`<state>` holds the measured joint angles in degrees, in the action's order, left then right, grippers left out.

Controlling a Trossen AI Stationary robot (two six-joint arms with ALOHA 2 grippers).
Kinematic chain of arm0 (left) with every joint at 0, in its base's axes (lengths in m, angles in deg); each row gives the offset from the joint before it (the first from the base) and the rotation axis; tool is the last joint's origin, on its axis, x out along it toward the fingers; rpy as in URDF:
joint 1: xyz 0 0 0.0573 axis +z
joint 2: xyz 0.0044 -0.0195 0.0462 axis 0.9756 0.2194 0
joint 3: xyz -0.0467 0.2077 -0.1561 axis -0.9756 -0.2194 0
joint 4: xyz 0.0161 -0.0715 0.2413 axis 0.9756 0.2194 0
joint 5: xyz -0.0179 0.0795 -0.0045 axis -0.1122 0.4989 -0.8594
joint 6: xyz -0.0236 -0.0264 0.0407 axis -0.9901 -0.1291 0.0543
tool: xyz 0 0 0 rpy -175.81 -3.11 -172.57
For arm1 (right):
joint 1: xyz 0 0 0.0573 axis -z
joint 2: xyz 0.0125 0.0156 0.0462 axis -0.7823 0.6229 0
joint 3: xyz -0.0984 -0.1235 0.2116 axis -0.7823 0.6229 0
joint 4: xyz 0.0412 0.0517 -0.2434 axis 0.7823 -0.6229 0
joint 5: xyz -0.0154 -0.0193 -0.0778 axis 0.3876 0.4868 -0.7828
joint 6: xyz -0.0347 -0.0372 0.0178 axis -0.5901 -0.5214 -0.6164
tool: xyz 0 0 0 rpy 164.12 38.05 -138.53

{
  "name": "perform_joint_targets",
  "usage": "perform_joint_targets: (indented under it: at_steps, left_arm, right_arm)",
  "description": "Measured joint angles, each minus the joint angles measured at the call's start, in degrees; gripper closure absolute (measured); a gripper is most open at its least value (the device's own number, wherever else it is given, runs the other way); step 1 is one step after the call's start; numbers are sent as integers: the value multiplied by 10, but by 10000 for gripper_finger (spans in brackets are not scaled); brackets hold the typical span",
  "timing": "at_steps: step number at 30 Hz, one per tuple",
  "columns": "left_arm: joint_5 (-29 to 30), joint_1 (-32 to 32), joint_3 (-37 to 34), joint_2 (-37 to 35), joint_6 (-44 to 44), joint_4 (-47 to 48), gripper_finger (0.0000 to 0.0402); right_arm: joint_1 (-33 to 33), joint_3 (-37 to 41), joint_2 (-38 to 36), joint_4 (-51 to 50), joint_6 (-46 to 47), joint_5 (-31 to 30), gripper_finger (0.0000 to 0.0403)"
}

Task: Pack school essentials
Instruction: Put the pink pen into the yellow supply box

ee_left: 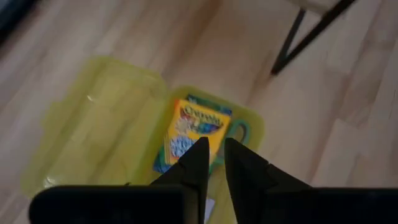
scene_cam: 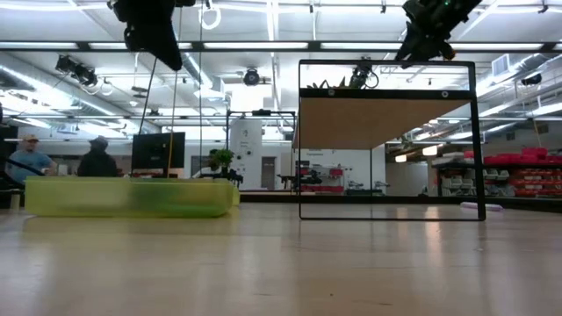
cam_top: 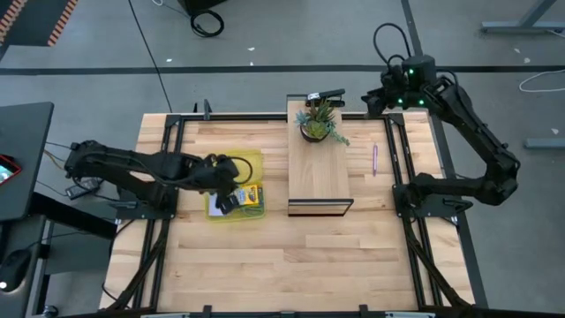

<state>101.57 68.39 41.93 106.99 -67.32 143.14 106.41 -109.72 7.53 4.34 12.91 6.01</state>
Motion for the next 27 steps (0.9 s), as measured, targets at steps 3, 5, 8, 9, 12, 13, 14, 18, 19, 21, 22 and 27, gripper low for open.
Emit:
perform_joint_targets:
  at_steps: [3, 5, 8, 9, 12, 13, 14, 18, 19, 21, 22, 27]
  left_arm:
    - [10, 9, 0, -18, 2, -1, 354]
    - [18, 15, 0, -25, 4, -2, 360]
    - [21, 18, 0, -32, 16, -2, 366]
    - [21, 18, 0, -31, 19, -1, 367]
    - [21, 18, 0, -30, 32, -1, 370]
    - [21, 18, 0, -30, 32, -1, 371]
    - [20, 18, 0, -30, 32, 0, 372]
    - [21, 18, 0, -30, 29, 0, 371]
    - [21, 18, 0, -30, 29, 0, 371]
    - [21, 18, 0, -31, 31, 0, 372]
    - [21, 16, 0, -32, 32, 0, 373]
    - [20, 16, -1, -40, 32, 0, 380]
  right_arm:
    - [24, 0, 0, -7, 9, -14, 243]
    - [40, 0, 0, -11, 11, -21, 243]
    - [62, 0, 0, -21, 12, -36, 243]
    - [70, 2, 0, -22, 12, -39, 243]
    - [92, 19, 0, -23, 17, -41, 243]
    - [96, 25, 1, -22, 17, -40, 243]
    - [97, 29, 1, -18, 17, -40, 243]
    - [94, 37, 1, -9, 27, -39, 243]
    - [94, 37, 1, -7, 29, -39, 243]
    - [95, 37, 0, -8, 28, -39, 243]
    - [95, 37, 1, -9, 25, -39, 243]
    - [95, 37, 4, -18, 3, -24, 243]
